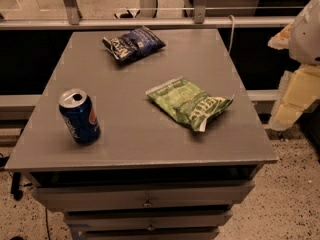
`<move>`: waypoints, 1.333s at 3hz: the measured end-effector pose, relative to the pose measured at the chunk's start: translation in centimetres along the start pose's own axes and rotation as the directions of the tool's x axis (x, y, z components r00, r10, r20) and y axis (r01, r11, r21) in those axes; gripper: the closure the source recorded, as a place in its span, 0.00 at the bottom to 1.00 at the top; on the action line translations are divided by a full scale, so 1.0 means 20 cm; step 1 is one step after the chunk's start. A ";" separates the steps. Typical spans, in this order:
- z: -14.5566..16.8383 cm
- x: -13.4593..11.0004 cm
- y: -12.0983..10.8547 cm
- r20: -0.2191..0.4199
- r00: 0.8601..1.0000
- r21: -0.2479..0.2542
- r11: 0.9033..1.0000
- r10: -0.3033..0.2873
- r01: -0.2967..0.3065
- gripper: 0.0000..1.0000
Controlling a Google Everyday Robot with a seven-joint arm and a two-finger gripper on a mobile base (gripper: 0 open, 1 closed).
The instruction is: Pick pepsi can
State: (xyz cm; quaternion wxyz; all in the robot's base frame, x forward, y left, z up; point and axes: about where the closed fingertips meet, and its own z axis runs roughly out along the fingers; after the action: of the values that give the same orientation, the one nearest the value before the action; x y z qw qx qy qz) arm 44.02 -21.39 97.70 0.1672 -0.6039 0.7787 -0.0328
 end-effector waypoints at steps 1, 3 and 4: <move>0.09 -0.09 -0.02 0.099 0.995 -0.014 1.000 0.006 -0.005 0.00; 0.40 -0.68 0.07 0.478 0.878 -0.125 0.992 0.032 0.032 0.00; 0.45 -1.02 0.20 0.641 0.765 -0.172 0.983 0.057 0.071 0.00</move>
Offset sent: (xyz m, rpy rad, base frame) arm 0.0545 0.1477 -0.0513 0.5649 -0.0280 0.1698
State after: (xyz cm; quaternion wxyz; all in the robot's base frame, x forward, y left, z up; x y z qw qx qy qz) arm 47.47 0.47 92.70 0.3666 -0.5944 0.6713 0.2483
